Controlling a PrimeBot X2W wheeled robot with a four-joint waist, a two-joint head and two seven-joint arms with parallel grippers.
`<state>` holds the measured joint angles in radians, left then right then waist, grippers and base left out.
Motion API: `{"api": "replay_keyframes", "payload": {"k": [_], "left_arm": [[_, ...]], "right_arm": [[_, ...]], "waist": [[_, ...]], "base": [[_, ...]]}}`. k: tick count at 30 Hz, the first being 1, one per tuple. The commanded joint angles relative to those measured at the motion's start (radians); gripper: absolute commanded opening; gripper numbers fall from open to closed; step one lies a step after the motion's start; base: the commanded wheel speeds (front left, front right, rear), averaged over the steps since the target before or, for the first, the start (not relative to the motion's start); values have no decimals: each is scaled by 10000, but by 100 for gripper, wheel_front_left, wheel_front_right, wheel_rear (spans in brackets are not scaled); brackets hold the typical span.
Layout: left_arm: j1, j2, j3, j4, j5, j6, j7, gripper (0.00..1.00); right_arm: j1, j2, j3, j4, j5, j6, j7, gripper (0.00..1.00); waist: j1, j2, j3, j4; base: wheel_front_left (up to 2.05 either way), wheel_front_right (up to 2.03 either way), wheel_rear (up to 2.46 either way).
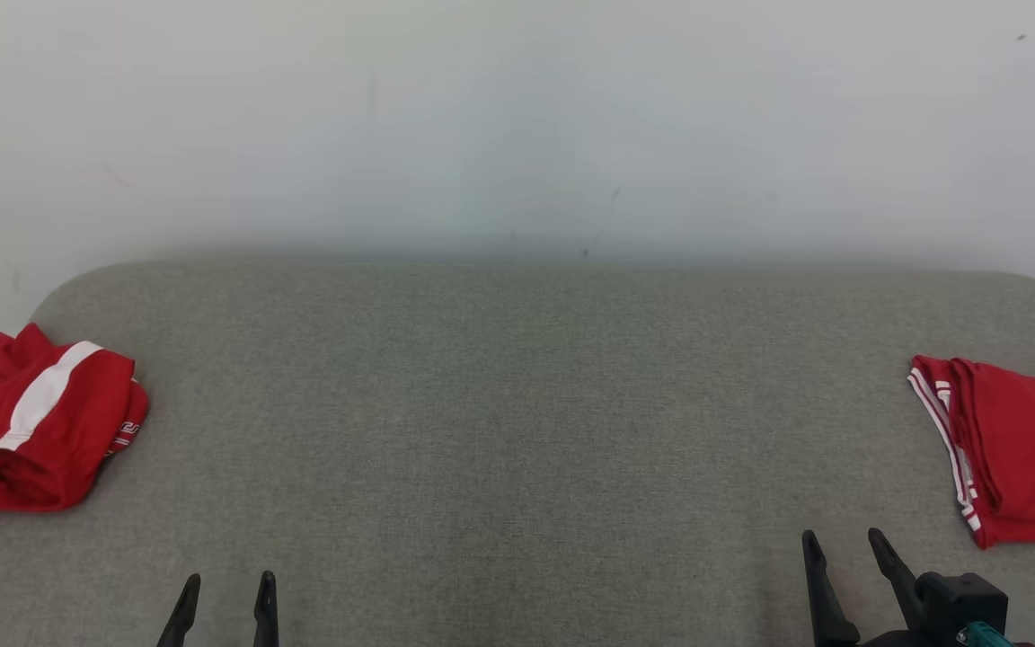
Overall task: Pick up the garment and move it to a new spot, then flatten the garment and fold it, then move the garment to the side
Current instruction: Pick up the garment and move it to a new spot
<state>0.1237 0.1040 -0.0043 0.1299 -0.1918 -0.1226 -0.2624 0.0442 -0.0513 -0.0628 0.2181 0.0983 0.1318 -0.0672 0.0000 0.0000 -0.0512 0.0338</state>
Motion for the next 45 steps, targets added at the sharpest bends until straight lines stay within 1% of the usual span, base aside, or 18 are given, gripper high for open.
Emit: {"api": "replay_keyframes", "payload": {"k": [1, 5, 10, 18, 21, 25, 28, 33, 40, 45], "left_arm": [[-1, 3, -19, -22, 37, 18, -30, 100], [17, 58, 73, -62, 59, 28, -30, 100], [166, 121, 172, -76, -7, 26, -30, 100], [349, 202, 149, -67, -43, 51, -30, 100], [390, 270, 109, -85, -71, 54, -30, 100], [422, 382, 107, -79, -146, 67, -7, 100], [503, 402, 291, -210, -227, 159, -11, 100], [785, 254, 509, -515, -344, 349, -22, 100], [1084, 90, 737, -905, -406, 481, -27, 100], [1111, 2, 780, -1019, -375, 485, -28, 100]], "right_arm": [[110, 15, 4, 2, 44, -18, -12, 100], [128, 14, 72, 18, 120, -18, -32, 100], [140, 15, 276, 7, 194, -18, 17, 100], [153, 15, 528, 54, 334, -18, 50, 100], [163, 15, 725, 103, 389, -18, 12, 100], [183, 9, 908, 201, 453, -18, 13, 100], [-167, 17, 1226, 196, 394, -18, 116, 100], [-687, 5, 1675, 427, 323, -18, 155, 100], [-1148, 6, 2045, 815, 346, -18, 102, 100], [-1290, 6, 2156, 1006, 353, -18, 44, 100]], "waist": [[0, 0, 23, 58], [0, 0, 36, 376], [0, 0, -6, 1139], [0, 0, -161, 2793], [0, 0, -159, 3653], [0, 0, -154, 4424], [0, 0, 81, 4660], [0, 0, 373, 4865], [0, 0, 517, 4952], [0, 0, 515, 4947]], "base": [[0, 0, 0], [0, 0, 0], [0, 0, 0], [0, 0, 0], [0, 0, 0], [0, 0, 0], [0, 0, 0], [0, 0, 0], [0, 0, 0], [0, 0, 0]]}}
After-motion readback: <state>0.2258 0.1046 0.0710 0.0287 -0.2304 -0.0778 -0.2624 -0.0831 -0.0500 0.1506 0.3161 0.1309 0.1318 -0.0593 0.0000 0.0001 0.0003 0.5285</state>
